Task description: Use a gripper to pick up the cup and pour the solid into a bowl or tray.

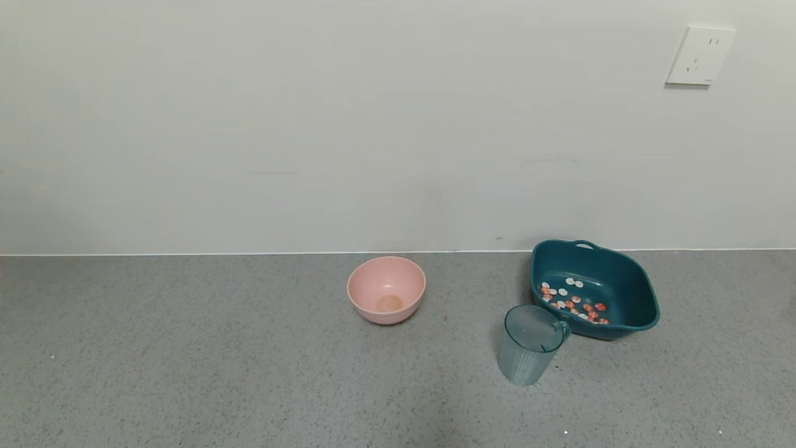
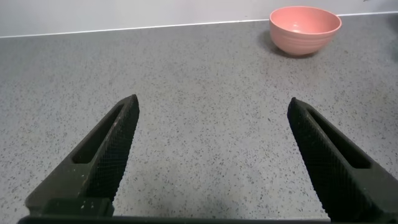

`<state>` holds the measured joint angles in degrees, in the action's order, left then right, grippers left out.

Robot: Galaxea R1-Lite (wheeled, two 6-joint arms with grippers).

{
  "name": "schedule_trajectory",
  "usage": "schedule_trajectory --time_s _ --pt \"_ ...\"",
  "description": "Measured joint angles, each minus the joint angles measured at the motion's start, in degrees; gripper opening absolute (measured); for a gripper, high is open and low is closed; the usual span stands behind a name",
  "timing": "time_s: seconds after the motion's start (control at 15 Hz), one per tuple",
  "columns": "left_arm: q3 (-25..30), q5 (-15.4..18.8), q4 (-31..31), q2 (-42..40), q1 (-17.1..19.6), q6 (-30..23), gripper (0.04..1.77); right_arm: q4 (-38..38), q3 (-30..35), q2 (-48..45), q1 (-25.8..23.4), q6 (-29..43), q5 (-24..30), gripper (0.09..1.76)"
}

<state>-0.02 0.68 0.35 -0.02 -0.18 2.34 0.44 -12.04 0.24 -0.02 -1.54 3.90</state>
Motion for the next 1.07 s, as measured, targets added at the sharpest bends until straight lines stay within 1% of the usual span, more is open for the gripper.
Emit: schedule_trajectory --time_s 0.13,0.2,0.27,0.4,0.47,0.6,1.07 --pt "0.0 0.02 -0.02 0.0 0.0 0.02 1.72 -7.79 6.51 -0.2 0.02 -1.49 -0.38 1.71" --pt "0.0 0.02 -0.02 0.0 0.0 0.02 1.72 -9.42 9.07 -0.22 0.02 -2.23 -0.55 1.71" --pt "0.02 0.0 0.0 0.0 0.0 0.0 1.72 -8.68 10.57 -0.24 0.02 -2.54 -0.63 1.71" --pt "0.02 0.02 -0.02 0.0 0.0 0.02 1.72 -2.61 11.63 -0.27 0.02 -2.89 -1.18 1.71" --pt "0.02 0.02 -0.02 0.0 0.0 0.02 1.72 0.27 11.84 -0.27 0.02 -2.38 -2.43 1.71" --pt "0.02 0.02 -0.02 0.0 0.0 0.02 1.72 0.5 11.91 -0.27 0.02 -0.8 -3.35 1.71" --pt "0.02 0.02 0.0 0.0 0.0 0.02 1.72 0.63 11.95 -0.27 0.02 -0.8 -3.5 1.71"
